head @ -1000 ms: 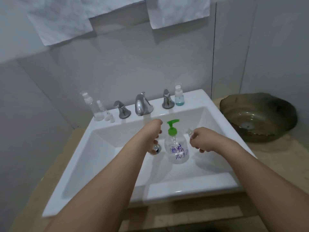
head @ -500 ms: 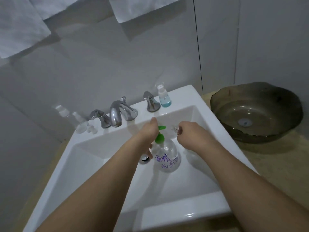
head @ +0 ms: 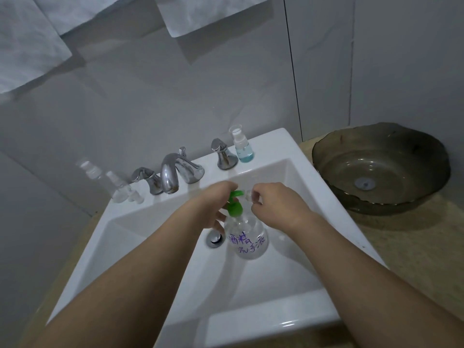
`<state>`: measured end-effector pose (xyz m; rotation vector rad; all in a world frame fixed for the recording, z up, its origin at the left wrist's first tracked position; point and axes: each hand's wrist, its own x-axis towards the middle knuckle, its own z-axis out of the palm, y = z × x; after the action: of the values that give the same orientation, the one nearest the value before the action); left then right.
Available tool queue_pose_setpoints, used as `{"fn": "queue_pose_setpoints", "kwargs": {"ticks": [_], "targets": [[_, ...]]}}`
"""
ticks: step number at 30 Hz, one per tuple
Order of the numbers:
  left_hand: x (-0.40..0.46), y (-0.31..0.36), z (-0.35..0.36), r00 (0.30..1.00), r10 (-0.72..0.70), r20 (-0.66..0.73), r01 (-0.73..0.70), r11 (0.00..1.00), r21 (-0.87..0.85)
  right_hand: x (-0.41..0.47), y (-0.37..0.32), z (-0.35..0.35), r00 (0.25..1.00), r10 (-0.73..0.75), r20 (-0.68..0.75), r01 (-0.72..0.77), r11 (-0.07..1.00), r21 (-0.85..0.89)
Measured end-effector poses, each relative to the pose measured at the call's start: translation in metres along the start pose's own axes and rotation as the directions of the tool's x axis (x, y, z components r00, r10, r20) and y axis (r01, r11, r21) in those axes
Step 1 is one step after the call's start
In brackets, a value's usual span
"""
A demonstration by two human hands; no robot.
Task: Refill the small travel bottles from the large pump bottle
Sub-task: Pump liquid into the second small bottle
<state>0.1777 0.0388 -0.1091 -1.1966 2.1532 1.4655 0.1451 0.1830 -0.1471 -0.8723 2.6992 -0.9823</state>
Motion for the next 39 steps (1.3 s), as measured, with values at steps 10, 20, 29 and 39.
{"fn": "queue_pose_setpoints", "kwargs": {"ticks": [10, 20, 29, 39], "targets": [[0.000, 0.006, -0.007, 0.998, -0.065, -0.002, 0.065, 0.994, -0.089, 0.000, -0.002, 0.002, 0.998, -0.057, 0.025, 0.057, 0.998, -0.002], [0.002, 0.012, 0.018, 0.975, -0.032, -0.222, 0.055, 0.994, 0.099, 0.002, 0.000, 0.005, 0.997, -0.059, 0.049, 0.059, 0.998, -0.001], [0.011, 0.001, 0.020, 0.968, -0.038, -0.246, 0.053, 0.997, 0.054, 0.003, 0.001, 0.009, 0.995, -0.056, 0.085, 0.054, 0.998, 0.017], [0.003, 0.015, 0.003, 0.994, -0.100, -0.045, 0.104, 0.990, 0.091, 0.004, 0.001, 0.007, 0.995, -0.098, 0.028, 0.096, 0.994, 0.057]]}}
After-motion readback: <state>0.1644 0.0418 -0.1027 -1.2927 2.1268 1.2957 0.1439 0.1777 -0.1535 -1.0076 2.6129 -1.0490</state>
